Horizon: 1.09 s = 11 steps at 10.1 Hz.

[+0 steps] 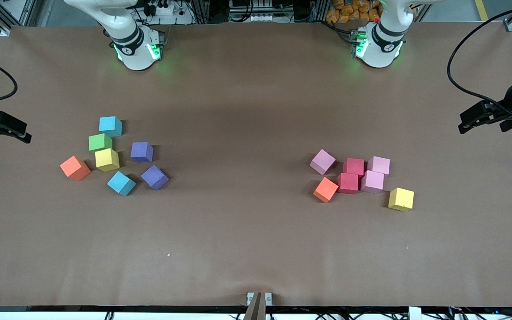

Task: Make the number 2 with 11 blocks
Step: 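Grasp the blue and pink cubes with the right and left grippers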

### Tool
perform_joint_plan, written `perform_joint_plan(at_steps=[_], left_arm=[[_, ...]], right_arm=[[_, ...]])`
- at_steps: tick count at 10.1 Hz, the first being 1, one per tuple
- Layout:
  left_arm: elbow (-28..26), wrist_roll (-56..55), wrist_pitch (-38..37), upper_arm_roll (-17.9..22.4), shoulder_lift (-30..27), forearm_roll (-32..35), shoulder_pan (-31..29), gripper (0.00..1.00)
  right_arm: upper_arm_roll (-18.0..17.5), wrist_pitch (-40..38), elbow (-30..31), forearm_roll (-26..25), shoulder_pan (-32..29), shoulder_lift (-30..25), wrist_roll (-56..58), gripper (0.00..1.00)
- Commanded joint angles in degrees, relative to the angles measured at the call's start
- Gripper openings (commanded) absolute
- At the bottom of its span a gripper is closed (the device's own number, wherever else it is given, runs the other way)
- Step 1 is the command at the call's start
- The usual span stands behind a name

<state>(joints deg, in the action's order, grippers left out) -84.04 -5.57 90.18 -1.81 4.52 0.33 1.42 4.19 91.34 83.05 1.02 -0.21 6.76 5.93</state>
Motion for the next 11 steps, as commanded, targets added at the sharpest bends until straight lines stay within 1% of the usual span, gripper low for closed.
perform_joint_plan(at_steps=[1, 5, 6, 8, 9, 10, 11], left_arm=[[0.3, 0.2, -0.5, -0.1, -0.7, 1.2, -0.1, 1.0], [0.2, 0.0, -0.4, -0.3, -0.4, 1.9, 0.7, 1.0], [-0.2, -0.2, -0.4, -1.3, 0.2, 1.9, 0.7, 1.0], [-0.7, -0.5, -0.4, -1.9, 3.7, 1.6, 0.9, 1.0], [-2.0, -2.3, 1.6, -2.7, 5.3, 0.7, 1.5, 1.0], [-3.4, -5.2, 5.2, -4.1, 6.5, 0.0, 2.3, 1.0], [-4.1, -9.9, 7.6, -5.8, 8.5, 0.0, 3.2, 1.0]], right_arm=[[-0.4, -0.4, -0.9, -0.1, -0.6, 0.4, 0.5, 1.0], [-0.4, -0.3, -0.9, -0.1, -0.8, 0.4, 0.5, 1.0], [-0.4, -0.4, -0.9, -0.1, -0.5, 0.4, 0.2, 1.0], [-0.4, -0.2, -0.9, 0.0, -0.4, 0.4, 0.1, 1.0], [-0.4, -0.2, -0.9, 0.0, -0.4, 0.4, 0.1, 1.0], [-0.4, -0.1, -0.8, 0.0, -0.1, 0.4, 0.0, 1.0], [-0.5, 0.0, -0.7, 0.1, 0.0, 0.6, -0.1, 1.0]])
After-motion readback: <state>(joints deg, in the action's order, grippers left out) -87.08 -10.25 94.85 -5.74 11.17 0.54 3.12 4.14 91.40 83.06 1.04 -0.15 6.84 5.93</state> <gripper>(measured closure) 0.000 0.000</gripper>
